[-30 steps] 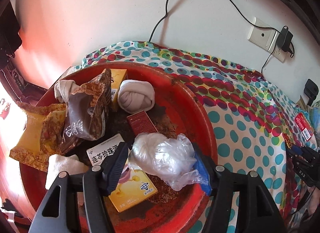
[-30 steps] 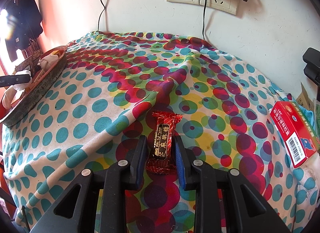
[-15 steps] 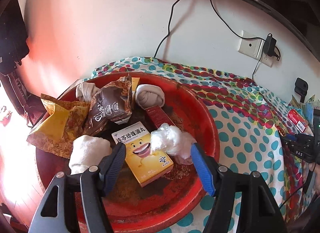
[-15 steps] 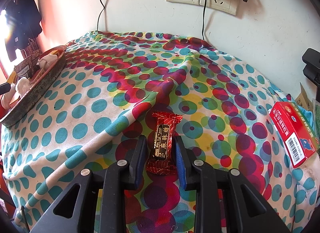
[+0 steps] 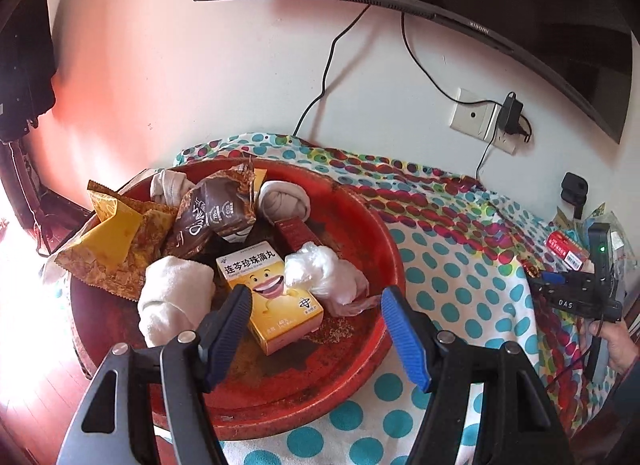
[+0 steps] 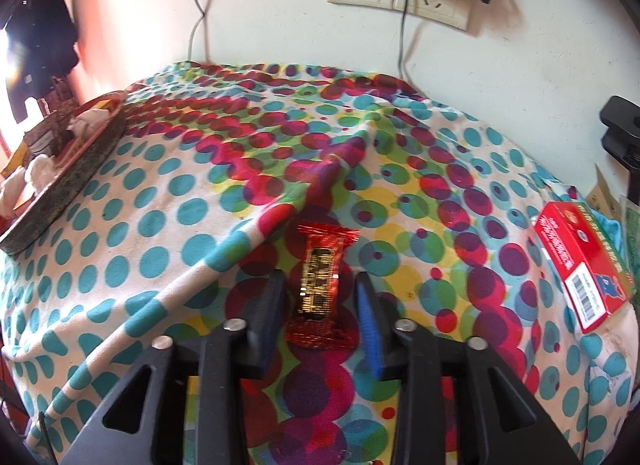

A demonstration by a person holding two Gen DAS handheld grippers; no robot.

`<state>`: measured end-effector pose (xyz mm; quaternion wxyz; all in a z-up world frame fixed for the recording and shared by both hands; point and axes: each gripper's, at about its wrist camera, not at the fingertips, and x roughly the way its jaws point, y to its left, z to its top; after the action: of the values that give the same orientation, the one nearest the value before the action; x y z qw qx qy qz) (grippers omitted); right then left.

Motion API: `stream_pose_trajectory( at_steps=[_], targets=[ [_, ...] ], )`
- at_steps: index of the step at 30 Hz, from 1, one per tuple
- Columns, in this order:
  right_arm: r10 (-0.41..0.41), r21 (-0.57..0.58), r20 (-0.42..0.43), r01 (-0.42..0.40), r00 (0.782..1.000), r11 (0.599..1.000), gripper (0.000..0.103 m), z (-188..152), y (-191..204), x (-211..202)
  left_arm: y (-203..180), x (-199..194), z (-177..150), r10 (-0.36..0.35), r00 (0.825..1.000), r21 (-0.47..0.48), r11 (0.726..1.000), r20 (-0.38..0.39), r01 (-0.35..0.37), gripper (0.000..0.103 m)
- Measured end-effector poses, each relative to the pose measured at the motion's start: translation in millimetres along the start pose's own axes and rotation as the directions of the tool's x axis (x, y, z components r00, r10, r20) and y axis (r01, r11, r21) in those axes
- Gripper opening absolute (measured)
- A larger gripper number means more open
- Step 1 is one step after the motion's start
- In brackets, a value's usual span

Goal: Organize objects
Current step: 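Lift the red candy bar with the right gripper toward the red tray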

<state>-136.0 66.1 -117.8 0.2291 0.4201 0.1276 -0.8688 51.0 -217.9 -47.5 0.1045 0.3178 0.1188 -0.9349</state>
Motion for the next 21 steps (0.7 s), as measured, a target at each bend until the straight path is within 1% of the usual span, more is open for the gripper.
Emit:
stream_pose_trajectory(
  at_steps=[1,3,5,7,9,10,13,15,17,18,20,21],
  targets=[
    [-0.011,0.013,-0.003,0.011,1.000,1.000,0.049,0.0,-2.4,0.6,3.2,-1.0,1.3,-0.002,1.000,-0.003,1.000,0.003,0.002,0.069],
    [0.005,0.032,-0.005,-0.005,1.000,0.999,0.049,-0.2,-7.2,1.6,9.4,-3.2,3.2,0.006,1.000,-0.015,1.000,0.016,-0.006,0.069],
    [-0.011,0.020,-0.004,0.011,1.000,1.000,0.049,-0.6,-5.4,0.8,14.0,-5.1,3.2,0.014,0.999,-0.019,1.000,0.038,-0.013,0.069],
    [-0.014,0.018,-0.003,0.014,1.000,1.000,0.049,-1.2,-8.7,1.8,14.9,-6.4,0.9,0.032,0.998,0.014,0.999,0.061,-0.033,0.069],
    [-0.009,0.024,-0.005,0.009,1.000,1.000,0.049,-1.7,-5.6,1.4,13.4,-6.3,-0.6,0.044,0.997,0.039,0.998,0.056,-0.046,0.069],
    [-0.004,0.029,-0.005,0.004,1.000,1.000,0.049,-1.6,-8.8,1.9,13.6,-6.5,-1.6,0.041,0.998,0.034,0.998,0.055,-0.043,0.069],
    [-0.012,0.036,-0.006,0.012,1.000,0.999,0.049,-2.4,-10.0,0.8,13.4,-6.8,-5.5,-0.002,0.999,0.012,1.000,0.041,0.001,0.069],
    [-0.015,0.041,-0.007,0.015,1.000,0.999,0.049,-2.8,-13.4,0.8,12.0,-7.0,-11.0,-0.028,0.999,0.011,1.000,0.018,0.028,0.069],
    [-0.016,0.043,-0.007,0.016,1.000,0.999,0.049,-2.4,-9.2,1.3,10.9,-6.8,-17.2,-0.030,1.000,0.025,0.999,-0.003,0.030,0.069],
    [-0.020,0.042,-0.008,0.021,1.000,0.999,0.048,-2.2,-7.4,1.3,10.4,-7.0,-18.6,-0.025,1.000,0.036,0.999,-0.004,0.025,0.069],
    [-0.018,0.041,-0.006,0.019,1.000,0.999,0.043,-2.3,-7.0,0.7,11.0,-4.9,-18.7,-0.022,1.000,0.040,0.999,-0.011,0.022,0.069],
    [-0.016,0.039,-0.006,0.016,1.000,0.999,0.037,-2.1,-5.6,0.8,12.6,-4.7,-18.2,-0.010,1.000,0.028,1.000,-0.004,0.010,0.069]
  ],
)
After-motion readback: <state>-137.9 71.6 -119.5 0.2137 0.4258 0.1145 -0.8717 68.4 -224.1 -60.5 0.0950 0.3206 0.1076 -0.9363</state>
